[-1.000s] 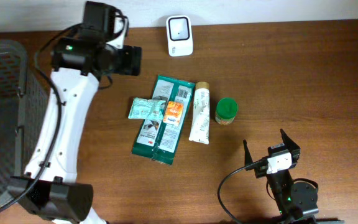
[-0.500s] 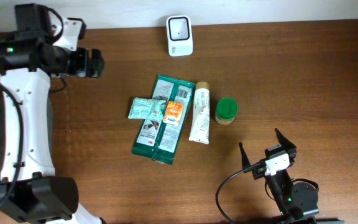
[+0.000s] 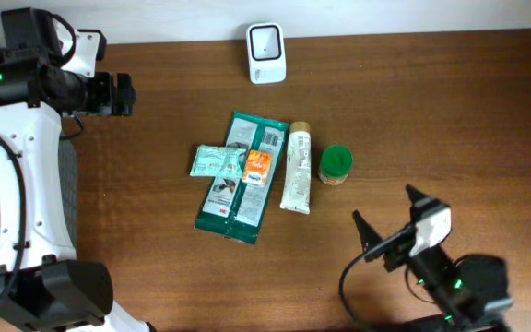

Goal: Scan the item barcode
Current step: 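Grasp the green-lidded jar with the right gripper and lift it toward the scanner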

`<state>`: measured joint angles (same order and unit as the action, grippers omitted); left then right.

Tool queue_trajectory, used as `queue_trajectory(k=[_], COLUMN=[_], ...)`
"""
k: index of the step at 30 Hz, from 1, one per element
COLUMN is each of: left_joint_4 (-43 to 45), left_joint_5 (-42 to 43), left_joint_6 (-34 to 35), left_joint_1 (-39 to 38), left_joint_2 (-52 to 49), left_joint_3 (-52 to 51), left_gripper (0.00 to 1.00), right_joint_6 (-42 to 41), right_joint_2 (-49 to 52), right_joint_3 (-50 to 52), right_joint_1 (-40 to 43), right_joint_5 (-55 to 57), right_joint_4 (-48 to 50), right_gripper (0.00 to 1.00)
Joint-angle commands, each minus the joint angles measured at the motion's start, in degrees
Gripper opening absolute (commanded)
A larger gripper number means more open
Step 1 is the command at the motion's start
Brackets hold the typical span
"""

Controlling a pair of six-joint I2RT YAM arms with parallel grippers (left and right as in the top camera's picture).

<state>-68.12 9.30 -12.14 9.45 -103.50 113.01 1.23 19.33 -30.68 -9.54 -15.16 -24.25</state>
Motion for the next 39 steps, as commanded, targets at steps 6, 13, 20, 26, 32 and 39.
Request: queue_trajectory(k=[6,13,20,26,32,39], left_joint_4=[-0.1,-0.1,-0.1,-0.1,-0.1,-0.1], left_joint_5=[-0.2,-0.2,-0.2,-0.2,-0.1,-0.2], left_joint_6=[0.9,0.9,0.9,0.9,0.9,0.9], left_joint_1=[0.1,0.1,0.1,0.1,0.1,0.1], left_joint_2=[0.2,0.2,0.2,0.2,0.2,0.2], left_joint_3=[0.3,0.3,0.3,0.3,0.3,0.3], left_gripper=[0.99,0.99,0.99,0.99,0.99,0.99], right_joint_6=[0.4,0.0,-22.8,-19.5,-10.4,-8.5], right_joint_2=[36.1,60.5,78.0,82.0,83.6,87.6], right_joint_3=[-38.6,-51.0,-51.0,-51.0,-50.9,-50.9], right_joint_1=[-0.2,-0.2,-0.2,-1.4,-2.5,-3.2], right_joint_5=[-1.2,-1.9,0.8,0.7,6.7,6.4], right_joint_4=[-24.2,-30.9,-28.2,-25.9,-25.8,-23.9], right_gripper=[0.98,0.98,0.85,0.92,0.93,0.92])
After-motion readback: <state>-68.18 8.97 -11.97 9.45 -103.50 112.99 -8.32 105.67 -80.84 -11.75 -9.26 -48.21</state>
